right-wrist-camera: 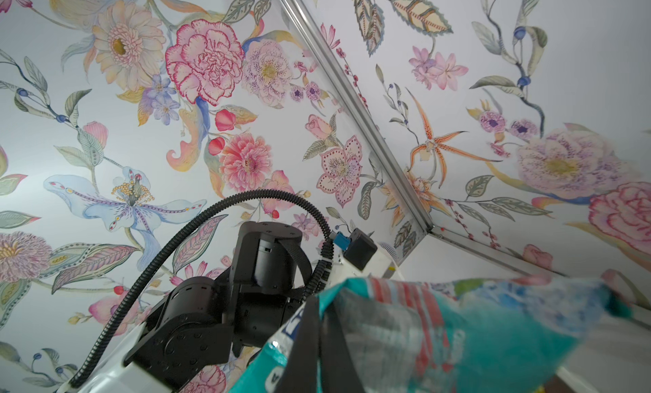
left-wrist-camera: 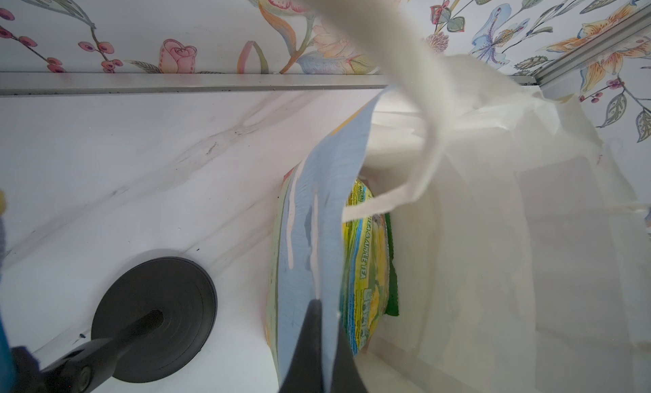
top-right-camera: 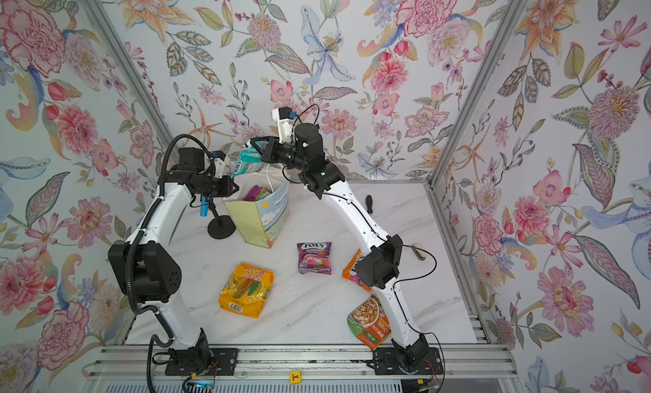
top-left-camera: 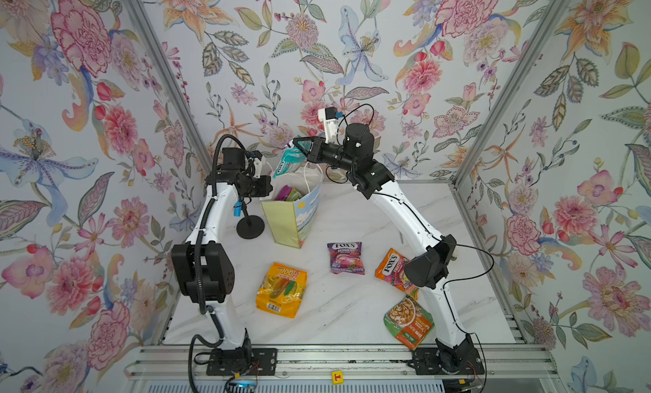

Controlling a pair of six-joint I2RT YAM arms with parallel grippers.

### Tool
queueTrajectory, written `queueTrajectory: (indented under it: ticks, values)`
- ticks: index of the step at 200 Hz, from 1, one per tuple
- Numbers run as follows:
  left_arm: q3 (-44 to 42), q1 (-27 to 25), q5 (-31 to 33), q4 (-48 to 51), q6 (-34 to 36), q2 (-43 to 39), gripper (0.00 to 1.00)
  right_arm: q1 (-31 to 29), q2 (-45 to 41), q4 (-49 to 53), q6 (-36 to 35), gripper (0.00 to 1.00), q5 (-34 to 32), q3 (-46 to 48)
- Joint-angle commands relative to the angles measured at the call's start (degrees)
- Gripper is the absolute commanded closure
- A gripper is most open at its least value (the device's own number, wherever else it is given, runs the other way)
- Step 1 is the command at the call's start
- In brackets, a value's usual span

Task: Place the snacks into the paper bag
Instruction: 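Lower the teal packet into the bag opening with the right gripper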

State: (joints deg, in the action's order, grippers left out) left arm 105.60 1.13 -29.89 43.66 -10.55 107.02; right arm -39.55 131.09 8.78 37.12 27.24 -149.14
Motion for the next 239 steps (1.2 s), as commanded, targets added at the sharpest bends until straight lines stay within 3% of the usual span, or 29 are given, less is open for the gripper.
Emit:
queueTrajectory:
  ticks: [1,130,239]
  values:
    - [-0.52,0.69,-0.96,-0.15,-0.26,-2.26,0.98,-0.28,-3.10,-0.47,0.17,1.00,2.64,1.66]
    - [-0.41,0.65,-0.78,0.02,-0.18,-2.23,0.98,0.17,-13.88,-0.13,-2.75,1.00,2.07,21.76]
    - [-0.24,0.70,-0.70,0.11,-0.09,-2.32,0.98,2.19,-14.99,0.96,0.58,1.00,2.92,27.74]
